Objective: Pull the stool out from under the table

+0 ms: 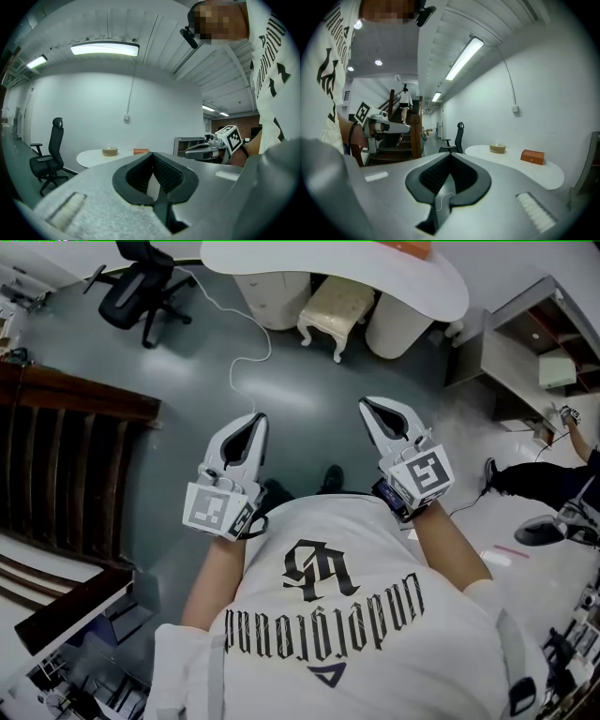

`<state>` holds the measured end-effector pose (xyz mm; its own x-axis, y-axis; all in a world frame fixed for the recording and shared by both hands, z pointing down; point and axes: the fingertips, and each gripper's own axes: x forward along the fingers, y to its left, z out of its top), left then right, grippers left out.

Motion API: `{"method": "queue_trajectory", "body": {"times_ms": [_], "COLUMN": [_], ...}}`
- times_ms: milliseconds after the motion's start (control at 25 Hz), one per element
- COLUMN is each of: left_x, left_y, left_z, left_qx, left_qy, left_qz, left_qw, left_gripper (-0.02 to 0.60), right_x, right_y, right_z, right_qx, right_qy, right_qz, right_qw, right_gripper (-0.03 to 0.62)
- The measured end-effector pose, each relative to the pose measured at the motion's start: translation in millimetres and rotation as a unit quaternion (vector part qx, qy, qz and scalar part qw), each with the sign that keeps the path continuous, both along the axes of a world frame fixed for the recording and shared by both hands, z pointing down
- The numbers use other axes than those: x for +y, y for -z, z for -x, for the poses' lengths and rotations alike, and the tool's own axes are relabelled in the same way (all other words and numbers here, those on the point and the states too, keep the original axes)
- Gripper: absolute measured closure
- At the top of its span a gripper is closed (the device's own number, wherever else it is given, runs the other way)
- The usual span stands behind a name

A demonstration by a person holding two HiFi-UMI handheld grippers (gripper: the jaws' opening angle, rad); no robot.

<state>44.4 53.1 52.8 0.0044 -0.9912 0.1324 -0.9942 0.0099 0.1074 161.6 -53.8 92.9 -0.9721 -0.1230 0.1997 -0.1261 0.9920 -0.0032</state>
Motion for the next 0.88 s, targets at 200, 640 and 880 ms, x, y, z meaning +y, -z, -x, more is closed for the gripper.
{"method": "queue_trajectory", "body": {"times_ms": [200, 640, 880], "left_x": [-27.4, -69.9, -77.8], "left_y": [-6.9, -10.0, -21.3], "left_z": [34.7, 144.6, 207.5], "left_qx": [0.011, 0.005, 0.014], "left_qy": [-0.032, -0.162, -0.225], "left_qz": [-0.004, -0.006, 0.002], "left_qw": [0.9994, 0.9868, 0.9744], "left_gripper": [0.575, 0.575, 0.575], "right_x": [-11.3, -26.6, -24.4], "right_y": [-11.5, -14.5, -15.8], "right_z": [20.8, 107.5, 159.1], "right_qx": [0.016, 0.028, 0.035], "right_qy": [-0.033, -0.147, -0.210], "right_qz": [0.006, 0.003, -0.006], "right_qw": [0.999, 0.989, 0.977], "right_gripper": [0.592, 0.591, 0.591]}}
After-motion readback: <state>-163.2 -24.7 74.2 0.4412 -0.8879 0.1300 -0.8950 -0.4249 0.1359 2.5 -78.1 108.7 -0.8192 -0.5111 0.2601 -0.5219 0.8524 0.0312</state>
